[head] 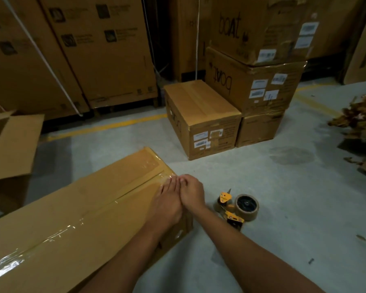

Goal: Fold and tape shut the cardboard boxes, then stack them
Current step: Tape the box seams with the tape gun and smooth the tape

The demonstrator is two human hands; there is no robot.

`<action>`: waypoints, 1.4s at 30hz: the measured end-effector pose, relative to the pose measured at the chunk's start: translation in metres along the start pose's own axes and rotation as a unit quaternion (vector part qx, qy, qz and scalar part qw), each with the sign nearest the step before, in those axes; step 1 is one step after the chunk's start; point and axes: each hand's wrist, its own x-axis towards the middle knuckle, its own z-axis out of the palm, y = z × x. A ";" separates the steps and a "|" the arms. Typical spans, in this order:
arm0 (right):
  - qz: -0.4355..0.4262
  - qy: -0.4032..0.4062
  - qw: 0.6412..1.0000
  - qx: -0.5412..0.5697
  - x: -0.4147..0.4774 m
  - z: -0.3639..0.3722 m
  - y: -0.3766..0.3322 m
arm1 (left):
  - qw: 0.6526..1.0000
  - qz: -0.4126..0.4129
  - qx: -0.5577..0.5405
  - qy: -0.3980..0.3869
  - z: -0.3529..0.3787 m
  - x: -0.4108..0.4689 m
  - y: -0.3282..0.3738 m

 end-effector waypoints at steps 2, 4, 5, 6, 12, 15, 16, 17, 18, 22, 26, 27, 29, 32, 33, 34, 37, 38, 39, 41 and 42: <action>-0.011 0.013 1.000 -0.008 -0.005 0.009 0.004 | 1.000 0.026 -0.008 0.007 -0.001 0.005 -0.008; -0.036 0.013 0.999 0.020 -0.005 0.010 0.017 | 0.996 0.056 -0.046 0.051 0.000 0.013 -0.018; -0.050 0.007 0.998 0.030 -0.004 0.009 0.022 | 0.992 0.067 -0.073 0.076 -0.001 0.018 -0.024; -0.060 0.004 0.998 0.028 -0.003 0.008 0.025 | 0.988 0.076 -0.094 0.094 -0.001 0.023 -0.031; -0.052 -0.142 0.960 -0.237 0.011 -0.002 0.002 | 0.994 0.086 -0.061 0.024 -0.008 0.057 -0.060; -0.028 -0.141 0.936 -0.323 0.021 -0.001 -0.027 | 0.997 0.076 -0.010 0.020 -0.016 0.084 -0.073; -0.024 -0.128 0.938 -0.322 0.026 0.005 -0.035 | 0.998 0.062 -0.004 0.023 -0.019 0.094 -0.080; -0.026 -0.118 0.943 -0.309 0.032 0.013 -0.039 | 0.999 0.043 0.000 0.030 -0.021 0.103 -0.088; -0.036 -0.112 0.949 -0.291 0.039 0.022 -0.042 | 0.999 0.022 0.002 0.038 -0.023 0.111 -0.097; -0.074 -0.114 0.950 -0.282 0.057 0.045 -0.040 | 0.998 -0.043 -0.021 0.035 -0.033 0.143 -0.136; -0.055 -0.098 0.937 -0.330 0.062 0.051 -0.038 | 0.993 -0.106 -0.035 0.031 -0.042 0.172 -0.161; -0.043 -0.099 0.932 -0.347 0.063 0.053 -0.039 | 0.992 -0.115 -0.039 0.039 -0.041 0.177 -0.163; -0.033 -0.115 0.918 -0.377 0.069 0.057 -0.046 | 0.990 -0.113 -0.029 0.074 -0.037 0.183 -0.164; -0.043 -0.167 0.903 -0.394 0.084 0.060 -0.059 | 0.990 -0.098 -0.010 0.103 -0.028 0.184 -0.167; -0.049 -0.187 0.904 -0.382 0.089 0.058 -0.059 | 0.990 -0.099 -0.003 0.098 -0.026 0.184 -0.168; -0.056 -0.215 0.908 -0.356 0.093 0.055 -0.055 | 0.990 -0.106 0.005 0.091 -0.026 0.183 -0.167; -0.040 -0.301 0.919 -0.251 0.086 0.032 -0.029 | 0.983 -0.167 0.025 0.066 -0.028 0.181 -0.156; -0.033 -0.304 0.921 -0.241 0.078 0.024 -0.021 | 0.979 -0.192 0.026 0.061 -0.028 0.180 -0.152; -0.031 -0.288 0.924 -0.249 0.071 0.020 -0.015 | 0.974 -0.217 0.023 0.058 -0.029 0.179 -0.148; -0.031 -0.224 0.931 -0.288 0.057 0.020 -0.012 | 0.967 -0.245 0.014 0.062 -0.030 0.174 -0.144; -0.024 -0.193 0.933 -0.303 0.049 0.022 -0.016 | 0.969 -0.239 0.015 0.068 -0.030 0.171 -0.142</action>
